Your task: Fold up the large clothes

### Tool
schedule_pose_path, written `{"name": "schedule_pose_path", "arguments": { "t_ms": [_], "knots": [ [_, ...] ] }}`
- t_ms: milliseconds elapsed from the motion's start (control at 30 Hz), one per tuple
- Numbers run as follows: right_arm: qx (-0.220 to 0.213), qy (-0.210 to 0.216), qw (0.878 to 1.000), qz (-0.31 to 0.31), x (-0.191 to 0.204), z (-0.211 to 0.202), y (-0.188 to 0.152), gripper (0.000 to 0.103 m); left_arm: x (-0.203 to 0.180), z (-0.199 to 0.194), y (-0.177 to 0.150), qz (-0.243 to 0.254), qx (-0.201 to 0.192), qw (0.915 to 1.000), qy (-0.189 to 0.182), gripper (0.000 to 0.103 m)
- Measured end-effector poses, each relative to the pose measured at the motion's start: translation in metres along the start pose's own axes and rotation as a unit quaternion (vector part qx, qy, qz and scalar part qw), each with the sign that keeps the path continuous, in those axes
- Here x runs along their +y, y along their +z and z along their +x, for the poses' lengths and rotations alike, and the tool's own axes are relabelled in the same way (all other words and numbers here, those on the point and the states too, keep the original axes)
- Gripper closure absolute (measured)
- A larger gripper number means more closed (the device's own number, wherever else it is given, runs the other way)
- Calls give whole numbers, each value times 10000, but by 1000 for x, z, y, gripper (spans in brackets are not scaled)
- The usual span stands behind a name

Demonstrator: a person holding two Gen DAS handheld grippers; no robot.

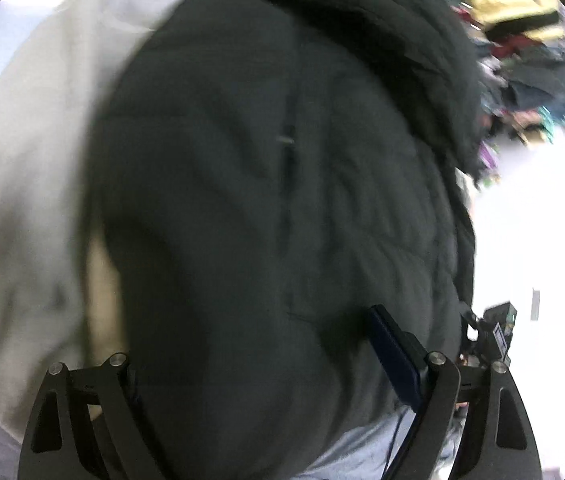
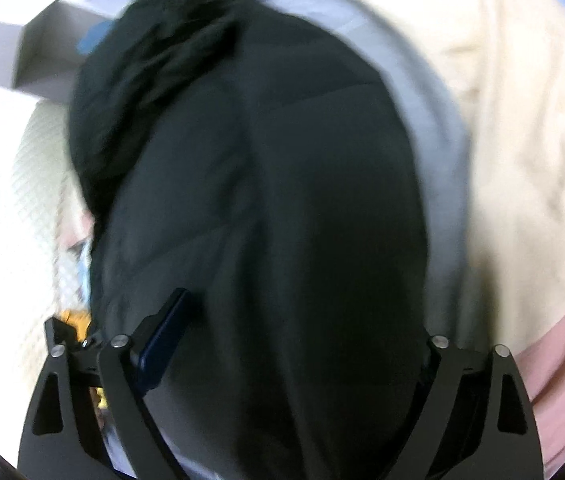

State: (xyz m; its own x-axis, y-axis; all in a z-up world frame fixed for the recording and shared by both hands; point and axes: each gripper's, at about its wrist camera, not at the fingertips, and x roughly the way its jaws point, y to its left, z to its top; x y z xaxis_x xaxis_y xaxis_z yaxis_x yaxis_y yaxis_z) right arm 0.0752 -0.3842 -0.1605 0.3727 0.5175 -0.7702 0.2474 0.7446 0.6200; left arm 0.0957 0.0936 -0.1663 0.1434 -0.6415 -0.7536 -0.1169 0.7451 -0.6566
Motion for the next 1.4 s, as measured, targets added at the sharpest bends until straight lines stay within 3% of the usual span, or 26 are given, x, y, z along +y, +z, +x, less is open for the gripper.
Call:
{"name": "schedule_pose_path", "arguments": {
  "t_ms": [33, 67, 200, 300, 500, 667, 867, 1200, 1400],
  "knots": [
    [-69, 153, 9997, -203, 9, -4, -3, 19, -6, -1, -1, 159, -86, 9998, 0, 23],
    [-161, 204, 9991, -323, 13, -9, -6, 27, -12, -4, -3, 307, -192, 9993, 4, 27],
    [-766, 226, 9966, -190, 5, -39, -11, 78, -17, -16, -5, 451, -436, 9980, -34, 63],
    [-1108, 470, 9927, 50, -4, -56, -11, 93, -17, -22, -10, 416, -635, 9971, 1, 80],
    [-1232, 816, 9890, -3, 6, -80, -8, 97, -29, -69, -26, 426, -1216, 9911, -320, 95],
    [-1414, 1122, 9835, -138, 14, -122, -12, 97, -38, -128, -39, 413, -1669, 9826, -703, 96],
    [-1736, 1603, 9712, -298, 29, -178, -29, 97, -65, -187, -65, 645, -1984, 9738, -902, 96],
    [-1847, 1932, 9604, -790, 41, -259, -101, 97, -98, -261, -145, 1148, -2112, 9679, -736, 96],
    [-1885, 2010, 9556, -1042, 49, -296, -133, 96, -113, -291, -172, 1301, -2187, 9648, -658, 96]
  ]
}}
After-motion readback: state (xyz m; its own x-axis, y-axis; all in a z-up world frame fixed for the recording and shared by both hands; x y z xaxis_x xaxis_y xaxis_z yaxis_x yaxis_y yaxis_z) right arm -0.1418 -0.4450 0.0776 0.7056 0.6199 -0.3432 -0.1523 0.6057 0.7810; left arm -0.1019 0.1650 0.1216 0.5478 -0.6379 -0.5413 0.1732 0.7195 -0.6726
